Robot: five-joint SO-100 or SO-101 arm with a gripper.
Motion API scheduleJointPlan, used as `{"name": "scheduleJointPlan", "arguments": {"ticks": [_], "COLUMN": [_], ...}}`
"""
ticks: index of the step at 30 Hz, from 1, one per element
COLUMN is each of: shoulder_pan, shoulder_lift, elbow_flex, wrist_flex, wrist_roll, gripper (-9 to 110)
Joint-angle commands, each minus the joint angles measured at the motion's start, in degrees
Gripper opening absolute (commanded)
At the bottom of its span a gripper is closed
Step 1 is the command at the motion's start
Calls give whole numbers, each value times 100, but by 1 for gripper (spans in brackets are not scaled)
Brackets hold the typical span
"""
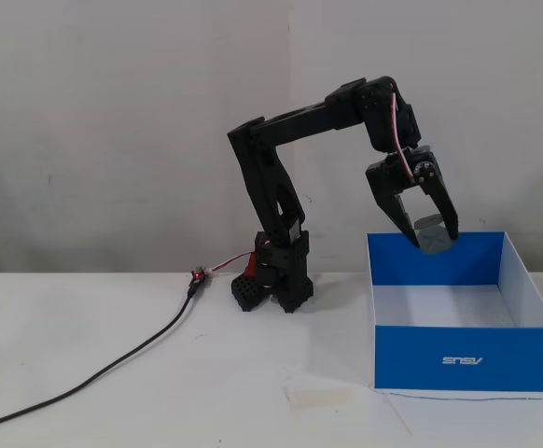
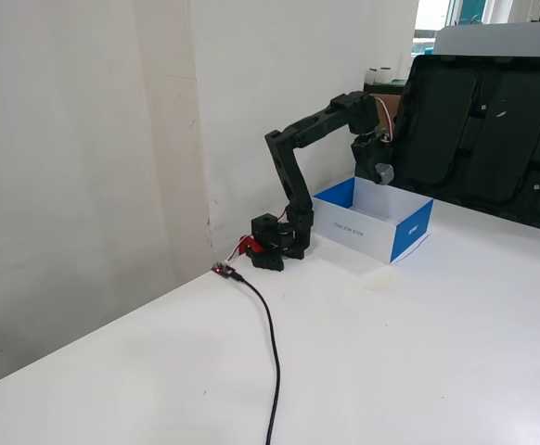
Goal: Pick the gray block and keep it in the box.
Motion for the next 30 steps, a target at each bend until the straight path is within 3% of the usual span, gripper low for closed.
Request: {"name": "scheduleJointPlan", "arguments": {"ticks": [1,15,19,22,30], "shoulder_pan": [-237,-334,-193,53,1485], "shoulder_lift": [149,-932,-853,-712,413], "elbow_flex": [70,316,316,246,457], "wrist_flex": [-246,-782,-756,-650,-571], "wrist_roll": [70,70,70,35,-9], "gripper": [11,24,18,4,0]}}
